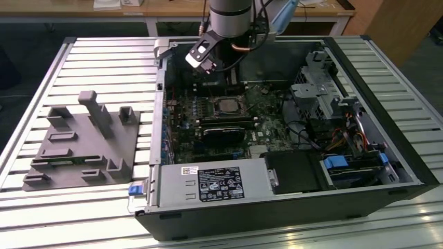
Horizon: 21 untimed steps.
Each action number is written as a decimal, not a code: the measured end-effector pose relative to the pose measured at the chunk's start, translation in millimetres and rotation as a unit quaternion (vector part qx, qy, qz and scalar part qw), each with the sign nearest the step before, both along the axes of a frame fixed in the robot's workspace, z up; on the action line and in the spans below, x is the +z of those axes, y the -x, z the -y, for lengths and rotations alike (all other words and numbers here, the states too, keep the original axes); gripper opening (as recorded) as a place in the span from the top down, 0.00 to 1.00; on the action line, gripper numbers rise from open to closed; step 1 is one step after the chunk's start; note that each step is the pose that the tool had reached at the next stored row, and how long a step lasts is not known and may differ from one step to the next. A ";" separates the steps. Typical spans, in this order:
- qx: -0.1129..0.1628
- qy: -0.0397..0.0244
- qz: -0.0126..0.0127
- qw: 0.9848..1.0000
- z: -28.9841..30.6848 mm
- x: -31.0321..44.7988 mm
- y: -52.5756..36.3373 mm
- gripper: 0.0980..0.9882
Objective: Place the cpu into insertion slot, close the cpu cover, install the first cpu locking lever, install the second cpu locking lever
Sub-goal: 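Place the cpu into insertion slot, then close the cpu cover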
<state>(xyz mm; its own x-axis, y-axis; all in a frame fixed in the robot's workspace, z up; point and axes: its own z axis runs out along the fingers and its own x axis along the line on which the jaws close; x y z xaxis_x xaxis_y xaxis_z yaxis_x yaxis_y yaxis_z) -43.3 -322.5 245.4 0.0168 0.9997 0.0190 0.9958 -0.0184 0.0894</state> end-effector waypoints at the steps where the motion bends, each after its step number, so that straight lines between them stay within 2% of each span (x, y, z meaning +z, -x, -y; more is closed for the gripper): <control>1: 0.000 0.000 0.000 1.000 0.0 1.8 0.0 0.99; 21: 0.000 0.000 0.000 1.000 0.0 3.8 0.0 0.99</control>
